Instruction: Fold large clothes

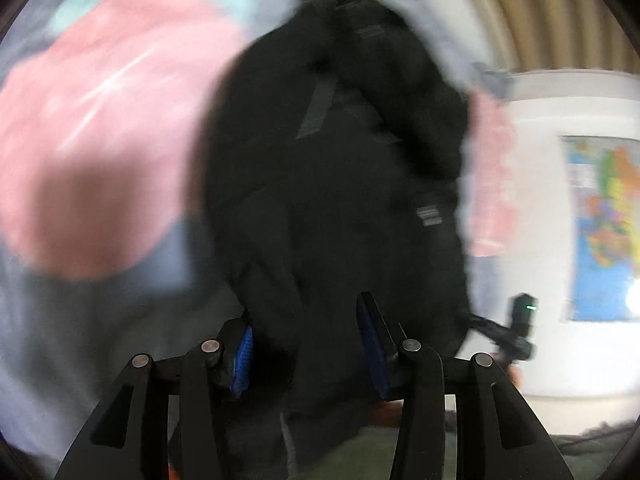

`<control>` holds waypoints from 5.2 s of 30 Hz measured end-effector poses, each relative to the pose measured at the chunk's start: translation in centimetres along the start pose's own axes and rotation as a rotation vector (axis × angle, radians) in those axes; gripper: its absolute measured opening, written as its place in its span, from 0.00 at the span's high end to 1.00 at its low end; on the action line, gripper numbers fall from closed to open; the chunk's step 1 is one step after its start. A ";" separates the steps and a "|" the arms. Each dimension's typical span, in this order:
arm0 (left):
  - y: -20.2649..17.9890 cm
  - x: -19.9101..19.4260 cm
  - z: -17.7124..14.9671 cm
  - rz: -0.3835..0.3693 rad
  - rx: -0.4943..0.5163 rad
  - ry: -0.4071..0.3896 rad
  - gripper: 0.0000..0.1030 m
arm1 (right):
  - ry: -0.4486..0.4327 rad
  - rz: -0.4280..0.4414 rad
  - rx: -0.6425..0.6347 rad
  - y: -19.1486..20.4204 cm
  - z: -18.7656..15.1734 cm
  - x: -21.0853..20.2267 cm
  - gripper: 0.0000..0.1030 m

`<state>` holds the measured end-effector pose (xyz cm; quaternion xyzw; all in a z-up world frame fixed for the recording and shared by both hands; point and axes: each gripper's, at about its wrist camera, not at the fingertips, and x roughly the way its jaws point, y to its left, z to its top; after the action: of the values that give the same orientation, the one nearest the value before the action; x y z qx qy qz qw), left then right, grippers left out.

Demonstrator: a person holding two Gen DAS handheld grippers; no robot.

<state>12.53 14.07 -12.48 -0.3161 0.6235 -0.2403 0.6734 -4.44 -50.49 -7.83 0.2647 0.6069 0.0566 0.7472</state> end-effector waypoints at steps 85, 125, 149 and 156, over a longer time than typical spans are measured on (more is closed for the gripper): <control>-7.0 3.4 32.5 -0.001 0.053 -0.074 0.66 | -0.003 0.170 0.202 3.5 33.7 4.5 0.64; -10.9 0.9 38.2 0.123 0.212 -0.355 0.90 | -0.342 -0.297 -0.332 10.6 41.8 1.7 0.83; -10.3 4.9 39.1 0.356 0.205 -0.296 0.53 | -0.284 -0.264 -0.199 10.0 38.8 4.2 0.37; -16.7 3.3 31.5 0.240 0.337 -0.335 0.42 | -0.250 -0.210 -0.329 16.9 30.3 3.5 0.37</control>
<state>45.32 4.20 -1.90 -0.1587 0.4877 -0.2034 0.8340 28.86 -44.57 0.70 0.0795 0.5164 0.0434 0.8515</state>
